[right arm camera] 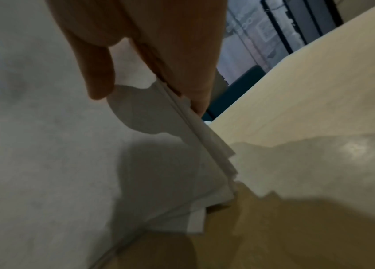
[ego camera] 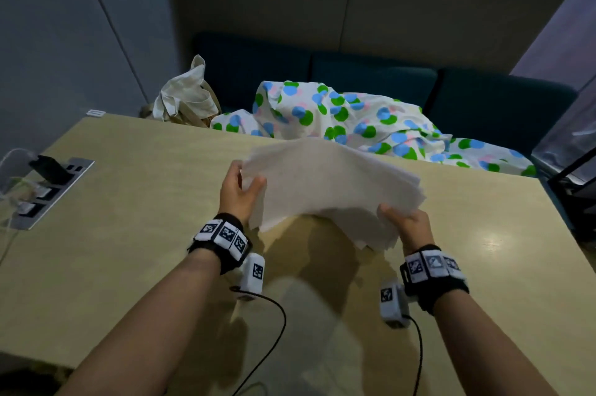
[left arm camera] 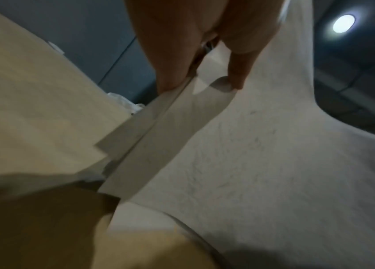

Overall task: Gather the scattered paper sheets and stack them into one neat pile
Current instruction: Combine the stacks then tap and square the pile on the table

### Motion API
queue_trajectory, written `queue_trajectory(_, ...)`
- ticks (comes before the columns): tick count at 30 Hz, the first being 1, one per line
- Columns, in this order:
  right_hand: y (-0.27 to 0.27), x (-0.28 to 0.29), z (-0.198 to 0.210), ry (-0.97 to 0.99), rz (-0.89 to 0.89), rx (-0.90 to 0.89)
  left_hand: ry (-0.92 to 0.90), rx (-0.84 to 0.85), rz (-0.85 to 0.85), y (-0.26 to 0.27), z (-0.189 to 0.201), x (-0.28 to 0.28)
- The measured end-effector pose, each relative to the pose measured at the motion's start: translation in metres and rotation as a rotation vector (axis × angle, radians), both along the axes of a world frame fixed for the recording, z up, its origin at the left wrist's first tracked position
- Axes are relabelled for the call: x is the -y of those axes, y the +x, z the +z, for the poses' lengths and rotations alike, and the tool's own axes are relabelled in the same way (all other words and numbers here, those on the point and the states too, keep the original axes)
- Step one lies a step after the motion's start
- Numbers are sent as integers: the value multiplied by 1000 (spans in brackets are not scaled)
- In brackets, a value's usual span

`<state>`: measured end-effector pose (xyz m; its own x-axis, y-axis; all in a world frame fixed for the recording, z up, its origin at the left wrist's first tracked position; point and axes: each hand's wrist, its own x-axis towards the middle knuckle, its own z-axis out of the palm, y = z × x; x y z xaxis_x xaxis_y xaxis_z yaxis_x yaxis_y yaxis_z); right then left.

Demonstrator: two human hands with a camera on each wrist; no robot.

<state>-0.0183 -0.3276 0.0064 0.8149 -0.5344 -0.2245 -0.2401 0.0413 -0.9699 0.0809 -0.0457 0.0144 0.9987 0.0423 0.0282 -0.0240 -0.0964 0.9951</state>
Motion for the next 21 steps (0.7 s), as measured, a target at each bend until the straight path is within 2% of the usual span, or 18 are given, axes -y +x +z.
queue_trajectory(2,-1,-5,-4,-44,-29,37,-27,-38,-19,-2,-6,-2)
queue_trajectory(5,3,-10,12,-158,-95,135,-65,-103,-38,4,-7,-3)
queue_trajectory(11,11,-20,50,-725,-70,241,-120,-211,-38,3,-15,-2)
queue_trajectory(15,13,-22,51,-1043,23,192,-187,-285,-16,4,-27,2)
queue_trajectory(21,8,-15,40,-1139,35,320,-227,-321,34,2,-33,7)
